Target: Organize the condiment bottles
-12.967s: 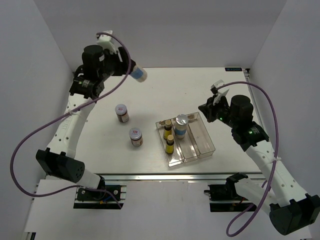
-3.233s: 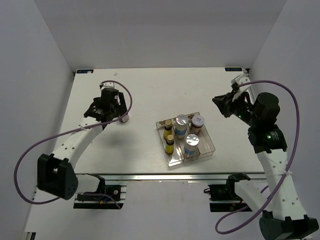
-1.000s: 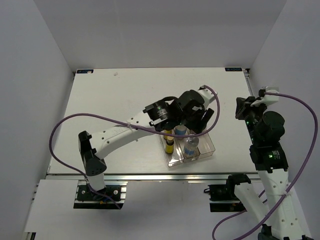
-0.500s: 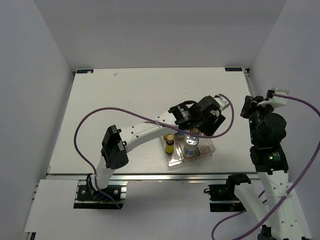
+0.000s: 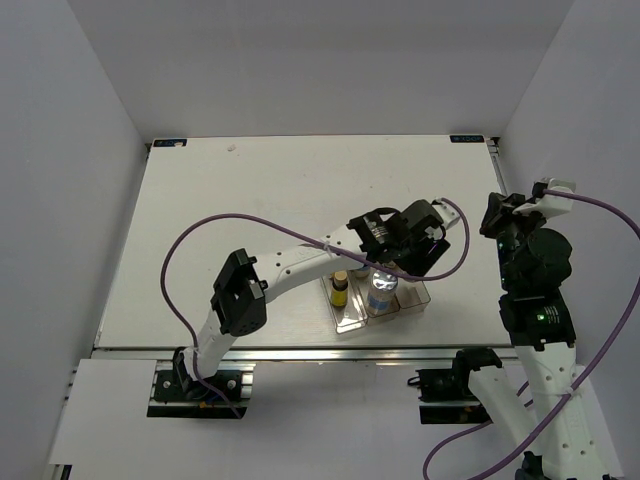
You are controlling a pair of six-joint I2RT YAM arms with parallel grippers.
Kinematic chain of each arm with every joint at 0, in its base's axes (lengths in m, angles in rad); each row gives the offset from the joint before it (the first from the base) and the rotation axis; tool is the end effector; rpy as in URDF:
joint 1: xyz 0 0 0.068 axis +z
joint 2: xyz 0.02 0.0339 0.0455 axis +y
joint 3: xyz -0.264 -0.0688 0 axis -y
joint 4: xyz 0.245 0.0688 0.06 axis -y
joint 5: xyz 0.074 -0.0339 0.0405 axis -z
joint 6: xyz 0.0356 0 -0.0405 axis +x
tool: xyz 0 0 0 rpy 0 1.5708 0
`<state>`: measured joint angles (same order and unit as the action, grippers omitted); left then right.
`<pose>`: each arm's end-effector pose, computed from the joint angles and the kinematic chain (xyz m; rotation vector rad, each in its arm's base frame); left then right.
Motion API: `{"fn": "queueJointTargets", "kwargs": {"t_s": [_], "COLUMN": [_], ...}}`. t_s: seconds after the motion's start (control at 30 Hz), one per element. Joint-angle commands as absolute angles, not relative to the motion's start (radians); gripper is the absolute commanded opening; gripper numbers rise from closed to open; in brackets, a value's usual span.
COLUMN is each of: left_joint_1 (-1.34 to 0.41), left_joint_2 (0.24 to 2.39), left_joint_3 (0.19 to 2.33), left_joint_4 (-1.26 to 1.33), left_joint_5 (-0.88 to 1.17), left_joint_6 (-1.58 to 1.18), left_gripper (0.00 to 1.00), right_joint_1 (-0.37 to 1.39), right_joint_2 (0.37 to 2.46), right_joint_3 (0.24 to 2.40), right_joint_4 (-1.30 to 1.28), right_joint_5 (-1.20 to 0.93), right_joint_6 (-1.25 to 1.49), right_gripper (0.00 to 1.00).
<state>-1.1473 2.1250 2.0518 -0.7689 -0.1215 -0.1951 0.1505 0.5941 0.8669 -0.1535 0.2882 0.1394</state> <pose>0.2014 -0.4363 0.2983 1.0762 2.2115 -0.4661 0.1284 0.0092 0.3979 0.2271 1.4387 0.0276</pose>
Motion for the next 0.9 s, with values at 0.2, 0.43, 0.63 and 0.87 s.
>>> {"fn": "queueJointTargets", "kwargs": {"t_s": [0.2,0.43,0.63,0.87], "left_joint_1": [-1.15,-1.15,-1.15,-1.15], "left_joint_2": [2.145,2.166,2.177,2.178], "left_joint_3": [2.054,2.039,2.025,2.008], "left_joint_4": [-0.723,-0.713,-0.71,-0.703], "left_joint_5": [-0.144,-0.141,-0.146,-0.144], "left_joint_6": [-0.181,-0.176,-0.178,-0.179], "left_gripper": [0.0,0.0,0.28,0.57], "right_joint_1": [0.146,0.146,0.147,0.146], "right_joint_2": [0.583,0.581,0.583,0.584], "right_joint_3": [0.851,0.847,0.844,0.842], "right_joint_4": [-0.095,-0.094,-0.091,-0.091], "right_joint_5": [0.273,0.267,0.265,0.262], "right_joint_6": [0.14,0.138,0.138,0.138], "right_gripper": [0.13,0.14,0.13,0.13]}}
